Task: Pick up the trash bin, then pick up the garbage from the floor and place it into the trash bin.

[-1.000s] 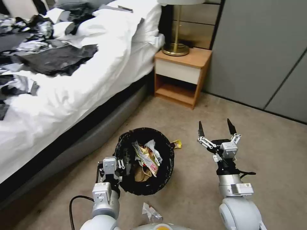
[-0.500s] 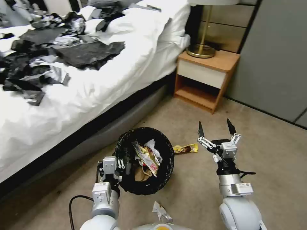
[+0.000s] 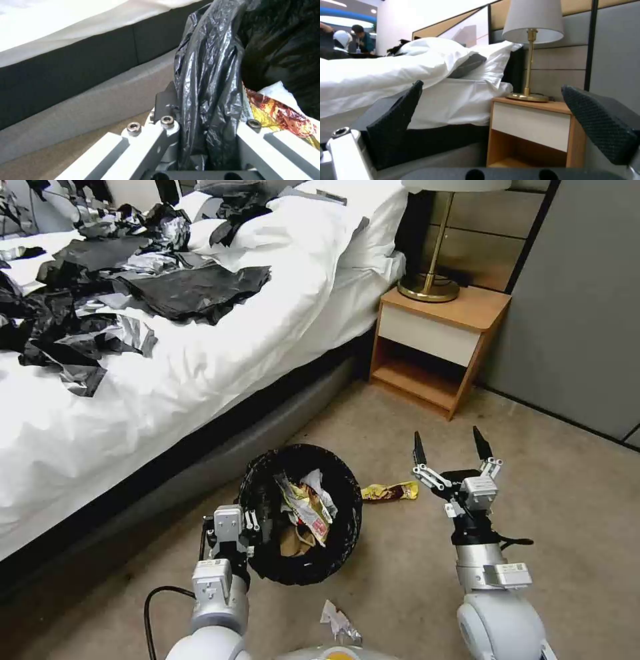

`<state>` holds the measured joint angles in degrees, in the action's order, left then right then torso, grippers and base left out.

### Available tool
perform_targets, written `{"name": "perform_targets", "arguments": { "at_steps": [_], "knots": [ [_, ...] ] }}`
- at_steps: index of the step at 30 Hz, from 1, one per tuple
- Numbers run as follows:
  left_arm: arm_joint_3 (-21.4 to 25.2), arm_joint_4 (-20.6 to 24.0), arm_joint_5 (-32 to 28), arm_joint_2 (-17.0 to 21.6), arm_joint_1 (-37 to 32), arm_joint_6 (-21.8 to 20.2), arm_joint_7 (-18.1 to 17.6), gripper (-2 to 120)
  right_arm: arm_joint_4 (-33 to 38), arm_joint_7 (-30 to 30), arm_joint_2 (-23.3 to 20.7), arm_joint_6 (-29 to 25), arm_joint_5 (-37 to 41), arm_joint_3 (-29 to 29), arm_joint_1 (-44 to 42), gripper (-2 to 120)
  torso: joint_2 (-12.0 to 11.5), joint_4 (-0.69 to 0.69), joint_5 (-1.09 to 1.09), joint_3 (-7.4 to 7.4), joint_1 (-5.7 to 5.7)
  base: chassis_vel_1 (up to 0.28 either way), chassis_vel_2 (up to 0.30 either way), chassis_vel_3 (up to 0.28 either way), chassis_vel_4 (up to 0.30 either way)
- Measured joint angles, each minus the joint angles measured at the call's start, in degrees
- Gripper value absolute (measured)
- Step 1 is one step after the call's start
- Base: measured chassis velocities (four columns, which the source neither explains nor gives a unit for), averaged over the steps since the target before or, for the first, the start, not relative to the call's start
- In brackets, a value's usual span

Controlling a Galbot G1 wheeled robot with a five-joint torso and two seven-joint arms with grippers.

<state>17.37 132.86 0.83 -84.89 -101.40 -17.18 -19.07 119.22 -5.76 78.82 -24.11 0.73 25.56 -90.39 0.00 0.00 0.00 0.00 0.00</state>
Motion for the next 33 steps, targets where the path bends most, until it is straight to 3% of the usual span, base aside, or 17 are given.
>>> {"name": "perform_targets", "arguments": {
  "at_steps": [33],
  "knots": [
    [0.2,1.0,0.1,0.1,-0.5,0.2,0.0,2,1.1,0.7,-0.3,-0.5,0.1,0.6,-0.1,100,0.0,0.0,0.0,0.0,0.0,0.0,0.0,0.0,0.0]
  ]
}}
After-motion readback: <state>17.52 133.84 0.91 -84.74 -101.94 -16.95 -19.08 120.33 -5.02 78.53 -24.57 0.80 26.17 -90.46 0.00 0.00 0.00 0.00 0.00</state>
